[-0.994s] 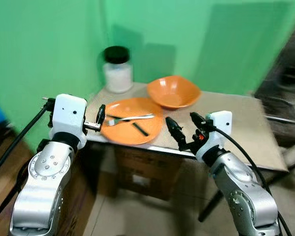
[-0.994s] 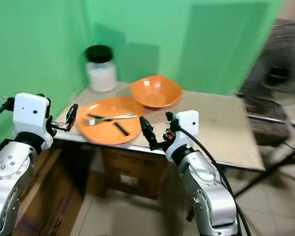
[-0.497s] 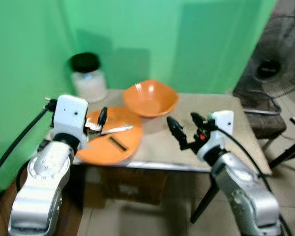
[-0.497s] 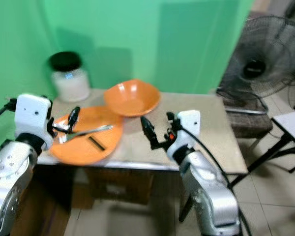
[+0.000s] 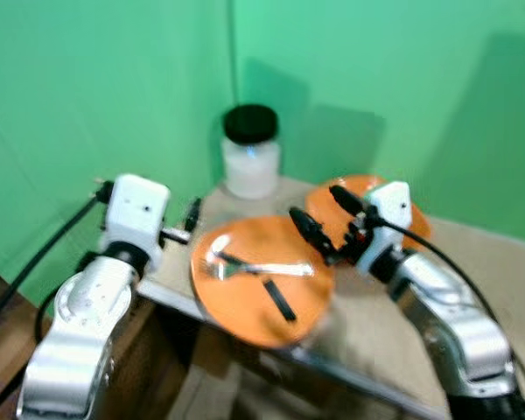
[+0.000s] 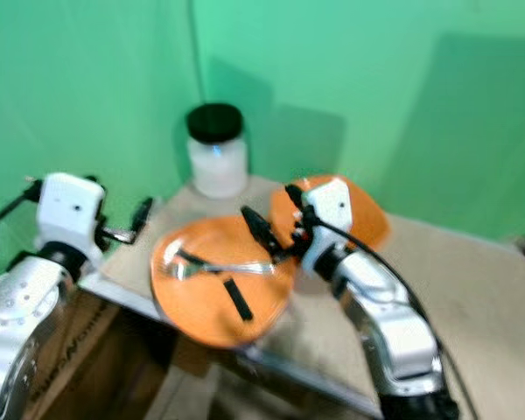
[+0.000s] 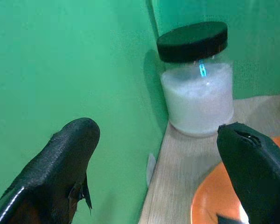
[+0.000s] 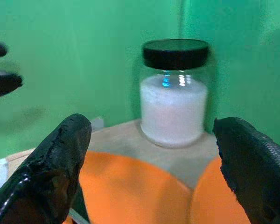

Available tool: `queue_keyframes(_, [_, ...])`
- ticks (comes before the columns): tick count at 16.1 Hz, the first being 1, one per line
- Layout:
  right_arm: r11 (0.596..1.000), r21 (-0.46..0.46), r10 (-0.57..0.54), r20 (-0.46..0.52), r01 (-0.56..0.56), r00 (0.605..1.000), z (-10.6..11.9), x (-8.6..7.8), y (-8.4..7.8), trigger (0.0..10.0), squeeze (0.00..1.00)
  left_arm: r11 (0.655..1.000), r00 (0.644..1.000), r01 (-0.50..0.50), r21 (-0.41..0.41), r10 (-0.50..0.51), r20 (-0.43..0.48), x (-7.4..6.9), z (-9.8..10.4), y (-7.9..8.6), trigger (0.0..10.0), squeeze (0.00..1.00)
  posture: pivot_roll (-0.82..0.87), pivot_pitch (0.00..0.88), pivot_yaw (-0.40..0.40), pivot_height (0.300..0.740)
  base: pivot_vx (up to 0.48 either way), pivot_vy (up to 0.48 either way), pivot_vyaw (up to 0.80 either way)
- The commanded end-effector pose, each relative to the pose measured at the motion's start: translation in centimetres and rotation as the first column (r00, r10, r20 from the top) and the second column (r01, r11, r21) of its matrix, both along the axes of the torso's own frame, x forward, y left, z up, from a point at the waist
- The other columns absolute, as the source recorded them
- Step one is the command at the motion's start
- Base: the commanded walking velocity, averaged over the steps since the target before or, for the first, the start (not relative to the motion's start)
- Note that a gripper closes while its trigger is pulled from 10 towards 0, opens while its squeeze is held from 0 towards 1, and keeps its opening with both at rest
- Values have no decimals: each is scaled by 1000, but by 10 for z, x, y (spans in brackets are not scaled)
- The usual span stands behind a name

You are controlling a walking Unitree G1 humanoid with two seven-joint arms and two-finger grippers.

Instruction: Setting the table

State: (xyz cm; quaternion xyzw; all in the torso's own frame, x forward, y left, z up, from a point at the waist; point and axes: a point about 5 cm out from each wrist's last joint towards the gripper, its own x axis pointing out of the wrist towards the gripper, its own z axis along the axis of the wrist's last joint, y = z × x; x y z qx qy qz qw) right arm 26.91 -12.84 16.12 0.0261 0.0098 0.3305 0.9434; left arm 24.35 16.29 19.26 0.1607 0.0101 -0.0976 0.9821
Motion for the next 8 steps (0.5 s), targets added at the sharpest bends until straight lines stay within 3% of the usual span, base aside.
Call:
queue_keyframes(1, [999, -3, 34, -12, -34, 999, -1, 3, -3, 10000, 0, 1000, 999, 27, 13, -27, -17, -4, -3, -3, 10000, 467, 30, 24, 7, 740, 0, 0, 0])
queue_keyframes(6, [960, -105, 259, -7, -259, 966, -6, 15, -4, 10000, 0, 983, 981, 183, 23, -180, -72, -14, -8, -12, 10000, 467, 24, 15, 8, 740, 0, 0, 0])
queue_keyframes(7, [953, -119, 281, -7, -280, 960, -6, 24, -3, 10000, 1000, 978, 975, 208, 22, -205, -86, -16, -9, -11, 10000, 467, 22, 13, 4, 740, 0, 0, 0])
queue_keyframes(8, [940, -149, 310, -5, -308, 951, -7, 32, -2, 10000, 1000, 970, 966, 241, 21, -238, -102, -18, -10, -9, 10000, 467, 19, 12, 1, 740, 0, 0, 0])
